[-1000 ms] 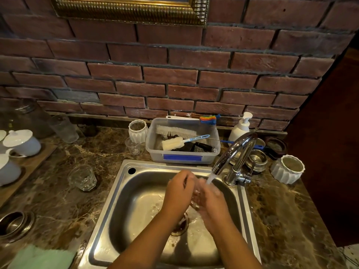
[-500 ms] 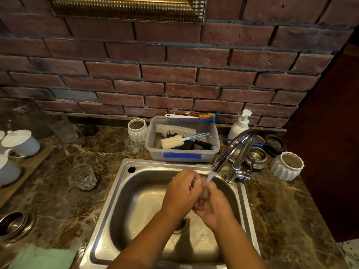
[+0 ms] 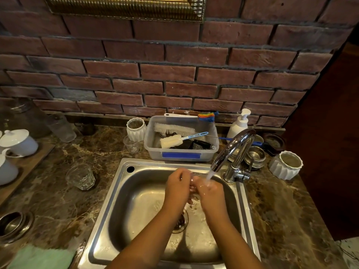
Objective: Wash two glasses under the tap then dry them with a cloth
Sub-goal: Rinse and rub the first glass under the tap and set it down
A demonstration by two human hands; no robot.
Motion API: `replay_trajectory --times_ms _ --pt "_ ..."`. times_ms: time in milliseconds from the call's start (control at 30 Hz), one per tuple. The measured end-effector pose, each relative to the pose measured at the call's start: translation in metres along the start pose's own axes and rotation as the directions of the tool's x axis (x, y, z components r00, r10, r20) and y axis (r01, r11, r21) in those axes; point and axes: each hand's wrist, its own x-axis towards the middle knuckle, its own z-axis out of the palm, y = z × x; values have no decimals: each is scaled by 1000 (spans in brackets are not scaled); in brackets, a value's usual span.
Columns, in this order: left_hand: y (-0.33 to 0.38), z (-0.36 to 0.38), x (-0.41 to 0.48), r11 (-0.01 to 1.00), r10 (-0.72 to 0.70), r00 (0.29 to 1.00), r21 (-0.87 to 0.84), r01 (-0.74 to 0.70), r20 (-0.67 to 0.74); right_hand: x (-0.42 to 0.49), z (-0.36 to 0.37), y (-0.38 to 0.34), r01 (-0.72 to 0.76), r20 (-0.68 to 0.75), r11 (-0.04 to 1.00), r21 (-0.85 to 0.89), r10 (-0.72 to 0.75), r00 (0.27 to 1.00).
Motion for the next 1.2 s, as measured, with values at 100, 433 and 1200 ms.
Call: replay_trajectory --times_ms 100,433,1200 --pt "-14 -7 0 790 494 861 354 -501 116 2 -3 -6 -439 132 746 501 435 891" --pt "12 -13 3 671 -522 768 -377 638 371 -1 -14 9 500 287 634 -589 -414 864" --pt "7 3 -3 953 -242 964 -162 257 108 -12 -8 5 214 17 962 -167 -215 977"
